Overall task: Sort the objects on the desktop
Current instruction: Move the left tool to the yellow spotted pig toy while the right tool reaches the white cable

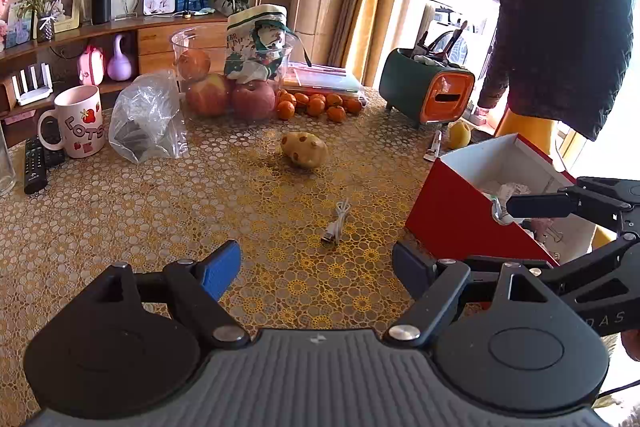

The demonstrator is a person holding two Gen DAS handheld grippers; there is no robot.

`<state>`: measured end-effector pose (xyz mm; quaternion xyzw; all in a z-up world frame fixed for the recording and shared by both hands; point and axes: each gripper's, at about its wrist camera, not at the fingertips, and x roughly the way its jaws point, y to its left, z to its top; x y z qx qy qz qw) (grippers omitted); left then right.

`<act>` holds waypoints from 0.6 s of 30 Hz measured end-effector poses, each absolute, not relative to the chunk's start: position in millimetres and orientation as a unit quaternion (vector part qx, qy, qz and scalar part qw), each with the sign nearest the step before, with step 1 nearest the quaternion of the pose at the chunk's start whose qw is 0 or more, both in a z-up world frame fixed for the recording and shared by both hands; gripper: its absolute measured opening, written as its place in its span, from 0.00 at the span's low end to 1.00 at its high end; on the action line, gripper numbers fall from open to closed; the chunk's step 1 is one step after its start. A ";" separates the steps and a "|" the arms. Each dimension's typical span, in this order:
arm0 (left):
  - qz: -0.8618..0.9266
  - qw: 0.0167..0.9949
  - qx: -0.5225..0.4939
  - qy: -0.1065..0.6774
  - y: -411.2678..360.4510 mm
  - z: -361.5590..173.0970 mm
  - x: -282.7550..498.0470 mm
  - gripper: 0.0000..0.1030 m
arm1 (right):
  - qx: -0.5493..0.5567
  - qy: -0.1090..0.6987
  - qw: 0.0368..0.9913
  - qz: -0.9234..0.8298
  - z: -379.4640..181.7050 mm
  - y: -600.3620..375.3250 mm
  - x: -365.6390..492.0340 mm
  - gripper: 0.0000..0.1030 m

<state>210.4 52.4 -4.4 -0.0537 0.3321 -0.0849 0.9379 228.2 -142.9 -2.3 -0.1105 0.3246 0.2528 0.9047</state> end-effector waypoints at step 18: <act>-0.062 0.934 -0.045 0.350 62.8 -39.8 276.5 1.00 | -0.110 0.349 0.898 0.244 -55.6 -116.0 274.8 0.81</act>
